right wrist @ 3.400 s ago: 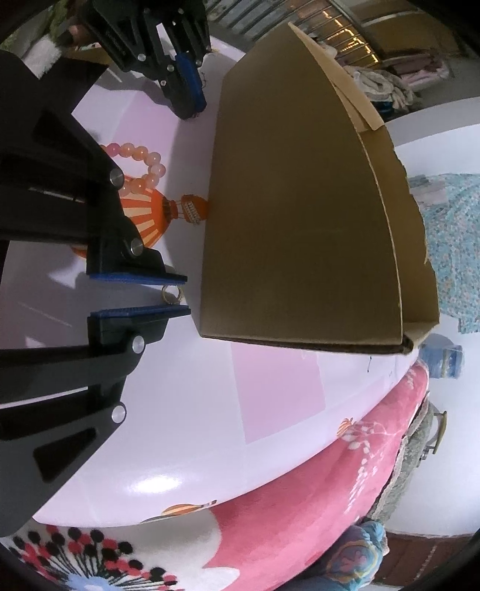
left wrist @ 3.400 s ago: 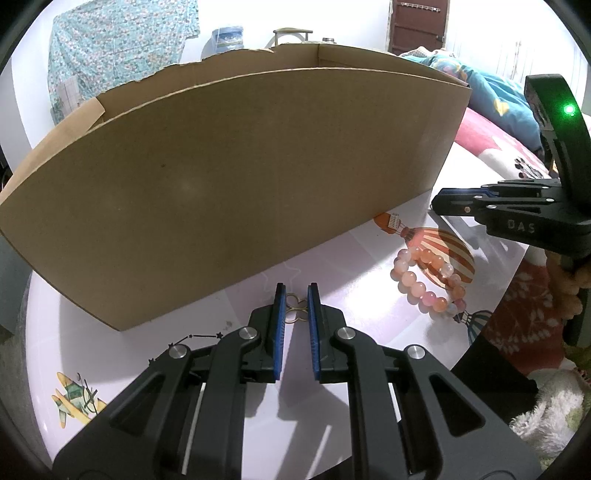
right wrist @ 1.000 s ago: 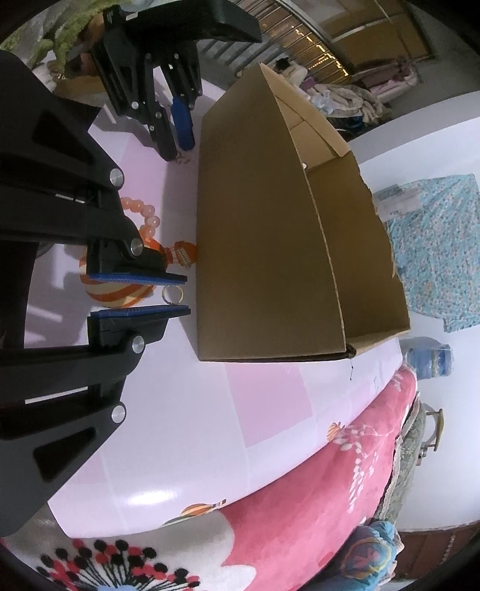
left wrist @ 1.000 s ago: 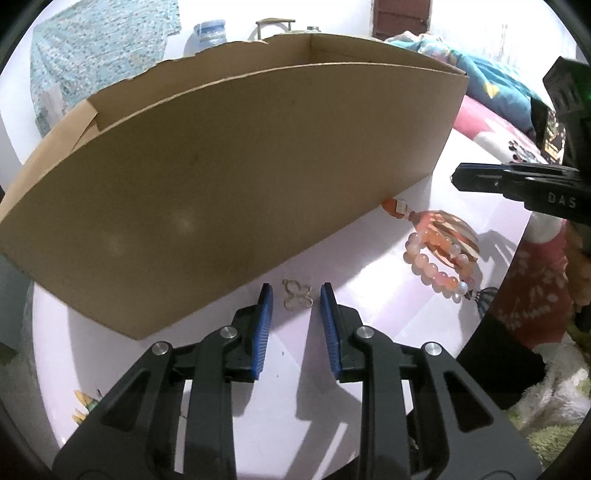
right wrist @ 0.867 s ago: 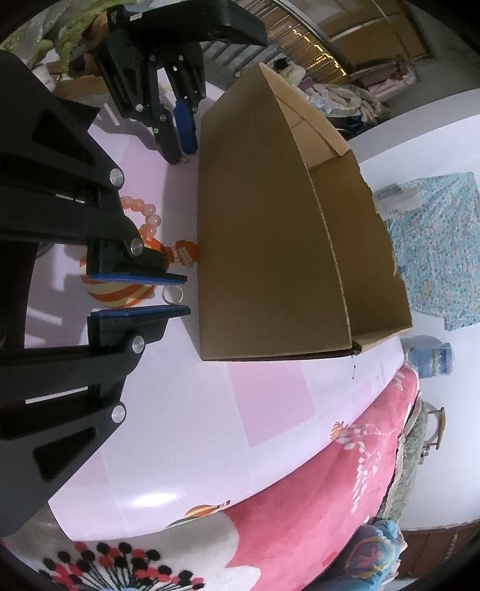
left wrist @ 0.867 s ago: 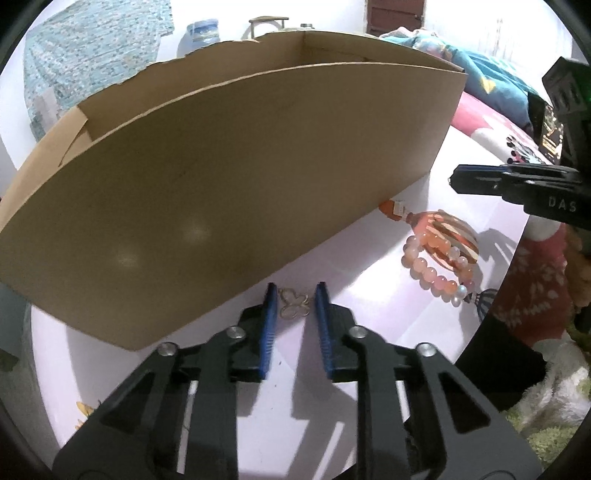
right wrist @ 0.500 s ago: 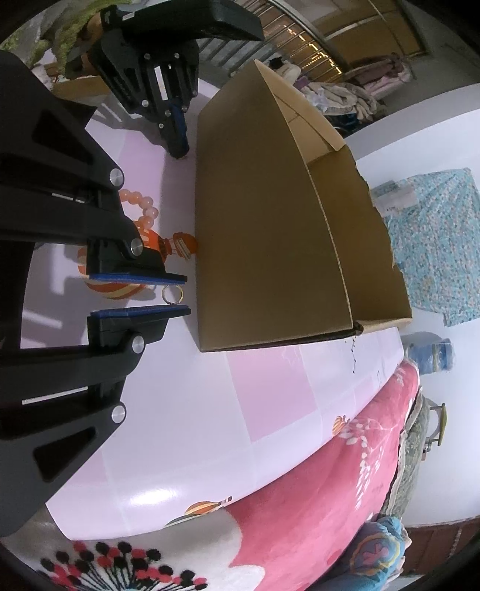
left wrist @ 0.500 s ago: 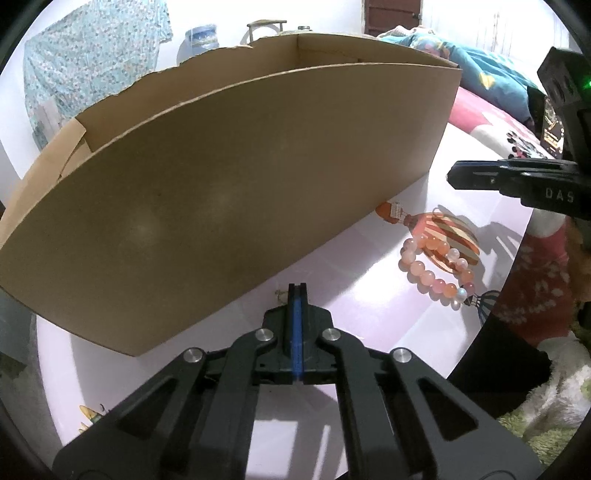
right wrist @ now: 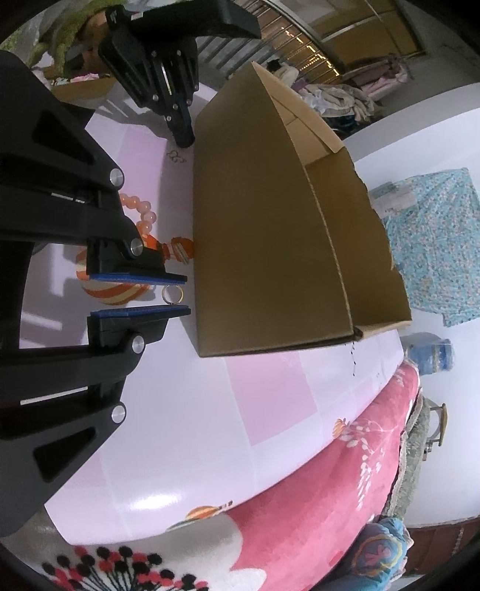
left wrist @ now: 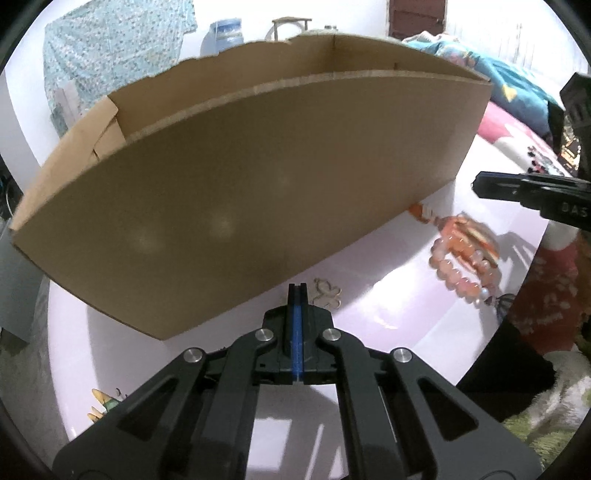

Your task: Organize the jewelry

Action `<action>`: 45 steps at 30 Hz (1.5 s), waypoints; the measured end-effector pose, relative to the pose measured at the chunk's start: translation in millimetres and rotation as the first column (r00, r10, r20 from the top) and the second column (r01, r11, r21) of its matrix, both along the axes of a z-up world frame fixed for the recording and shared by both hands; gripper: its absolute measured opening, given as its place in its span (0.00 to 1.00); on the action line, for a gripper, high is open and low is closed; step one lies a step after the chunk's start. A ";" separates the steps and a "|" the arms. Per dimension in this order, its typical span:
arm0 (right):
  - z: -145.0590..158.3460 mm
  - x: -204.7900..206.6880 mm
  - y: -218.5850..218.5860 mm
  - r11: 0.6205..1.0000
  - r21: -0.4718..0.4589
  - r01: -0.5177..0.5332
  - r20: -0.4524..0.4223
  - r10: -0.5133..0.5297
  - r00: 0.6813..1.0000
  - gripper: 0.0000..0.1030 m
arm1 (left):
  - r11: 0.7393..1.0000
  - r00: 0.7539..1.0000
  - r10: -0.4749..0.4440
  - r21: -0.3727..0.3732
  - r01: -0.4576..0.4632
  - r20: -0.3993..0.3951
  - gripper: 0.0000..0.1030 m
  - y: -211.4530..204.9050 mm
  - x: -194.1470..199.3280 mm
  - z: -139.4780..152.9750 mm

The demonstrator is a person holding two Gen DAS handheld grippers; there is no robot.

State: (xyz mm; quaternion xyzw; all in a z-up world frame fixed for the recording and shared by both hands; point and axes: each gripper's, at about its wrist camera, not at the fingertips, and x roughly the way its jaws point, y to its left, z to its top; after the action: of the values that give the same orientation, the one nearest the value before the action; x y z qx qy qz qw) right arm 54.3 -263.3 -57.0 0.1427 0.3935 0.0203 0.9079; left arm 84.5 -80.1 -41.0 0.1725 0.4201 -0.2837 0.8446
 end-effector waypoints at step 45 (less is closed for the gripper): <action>-16.0 9.2 -11.4 0.996 0.089 -0.002 -0.014 0.003 1.000 0.11 | 0.986 0.979 -0.075 -0.164 0.044 -0.190 0.28 -16.0 -8.3 2.9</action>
State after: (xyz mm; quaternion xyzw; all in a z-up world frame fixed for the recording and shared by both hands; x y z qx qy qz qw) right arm 63.5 -274.7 -73.0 0.1826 0.3987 0.0380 0.8979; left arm 76.2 -96.1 -38.0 0.0886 0.4719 -0.3570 0.8013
